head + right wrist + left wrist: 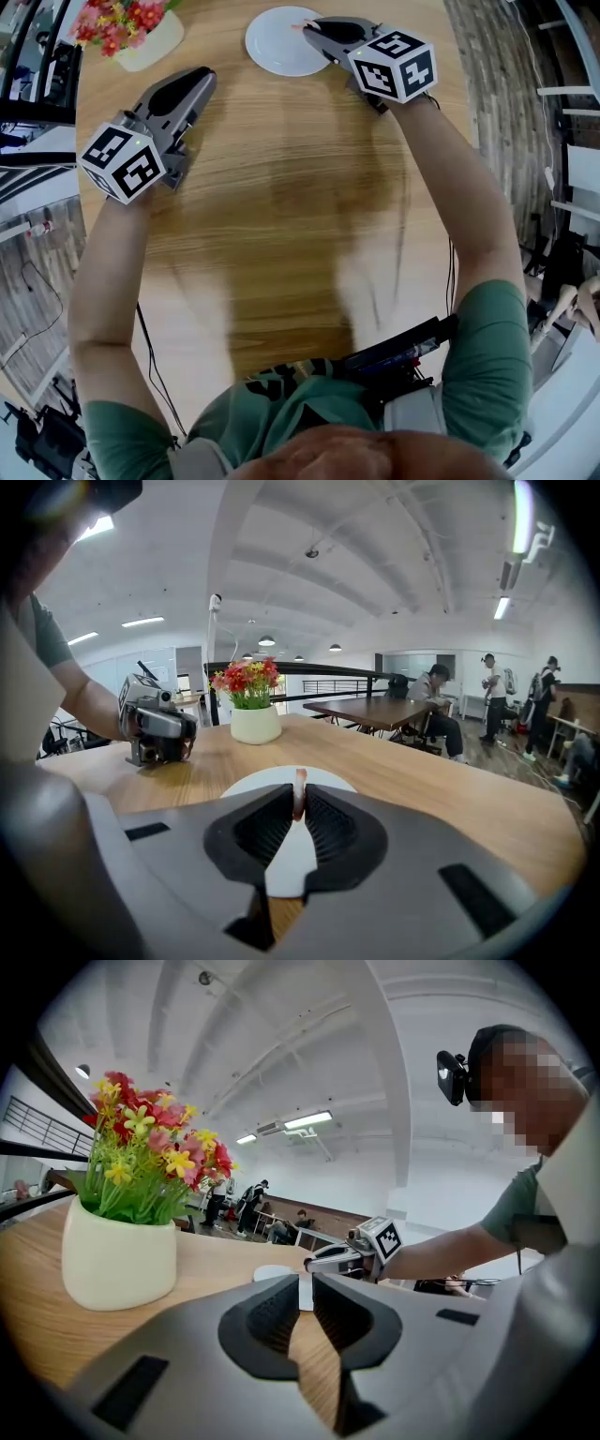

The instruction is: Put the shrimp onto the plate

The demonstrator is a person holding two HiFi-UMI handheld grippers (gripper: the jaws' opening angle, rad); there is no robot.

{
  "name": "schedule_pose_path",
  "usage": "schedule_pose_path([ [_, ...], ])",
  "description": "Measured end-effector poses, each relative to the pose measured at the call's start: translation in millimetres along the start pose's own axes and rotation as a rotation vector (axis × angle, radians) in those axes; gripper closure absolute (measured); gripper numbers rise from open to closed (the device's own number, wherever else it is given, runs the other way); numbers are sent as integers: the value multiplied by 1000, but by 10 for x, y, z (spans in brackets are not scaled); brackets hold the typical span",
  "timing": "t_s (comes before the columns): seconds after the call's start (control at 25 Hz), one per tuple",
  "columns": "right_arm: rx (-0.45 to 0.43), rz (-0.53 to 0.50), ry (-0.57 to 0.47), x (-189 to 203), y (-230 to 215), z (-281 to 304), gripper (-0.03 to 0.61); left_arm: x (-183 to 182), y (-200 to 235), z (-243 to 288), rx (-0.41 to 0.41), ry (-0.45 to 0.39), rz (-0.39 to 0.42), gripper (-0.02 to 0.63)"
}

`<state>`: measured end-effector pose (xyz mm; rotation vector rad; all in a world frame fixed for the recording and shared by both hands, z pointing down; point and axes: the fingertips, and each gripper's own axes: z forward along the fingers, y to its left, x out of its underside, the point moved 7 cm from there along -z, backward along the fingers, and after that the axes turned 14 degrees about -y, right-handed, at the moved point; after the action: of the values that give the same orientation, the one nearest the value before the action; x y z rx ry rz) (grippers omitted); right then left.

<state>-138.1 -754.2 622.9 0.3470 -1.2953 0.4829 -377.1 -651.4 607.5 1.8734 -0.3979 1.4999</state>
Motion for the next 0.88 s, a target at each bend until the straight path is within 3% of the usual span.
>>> schedule_pose_path([
  [0.64, 1, -47, 21, 46, -7, 64, 529, 24, -67, 12, 40, 22, 21, 565],
  [0.68, -10, -42, 14, 29, 7, 60, 511, 22, -66, 12, 41, 20, 20, 565],
  [0.76, -30, -40, 1, -7, 38, 60, 407, 18, -62, 7, 41, 16, 16, 565],
  [0.88, -43, -53, -9, -39, 81, 75, 356, 18, -58, -2, 40, 12, 14, 565],
])
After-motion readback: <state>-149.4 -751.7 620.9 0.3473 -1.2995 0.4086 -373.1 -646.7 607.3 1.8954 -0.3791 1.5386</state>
